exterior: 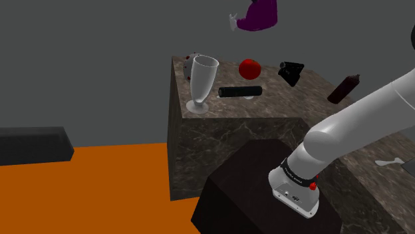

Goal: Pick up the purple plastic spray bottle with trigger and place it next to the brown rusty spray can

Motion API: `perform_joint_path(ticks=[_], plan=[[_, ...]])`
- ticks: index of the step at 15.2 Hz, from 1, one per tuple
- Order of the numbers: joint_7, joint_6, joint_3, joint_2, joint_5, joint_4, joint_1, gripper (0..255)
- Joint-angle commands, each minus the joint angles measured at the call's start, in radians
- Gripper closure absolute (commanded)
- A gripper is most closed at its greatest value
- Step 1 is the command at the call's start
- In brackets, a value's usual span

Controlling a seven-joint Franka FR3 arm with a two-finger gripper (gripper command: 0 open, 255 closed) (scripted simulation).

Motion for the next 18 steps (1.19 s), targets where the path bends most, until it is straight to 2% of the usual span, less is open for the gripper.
perform_joint_path(ticks=[1, 9, 18], plan=[[-0.040, 0.001, -0.028, -0.044, 0.003, -0.042, -0.011, 255], [-0.210, -0.013, -0.156, -0.179, -0.005, -0.151, -0.056, 255], [-0.412, -0.047, -0.318, -0.259, -0.037, -0.180, -0.101, 255]])
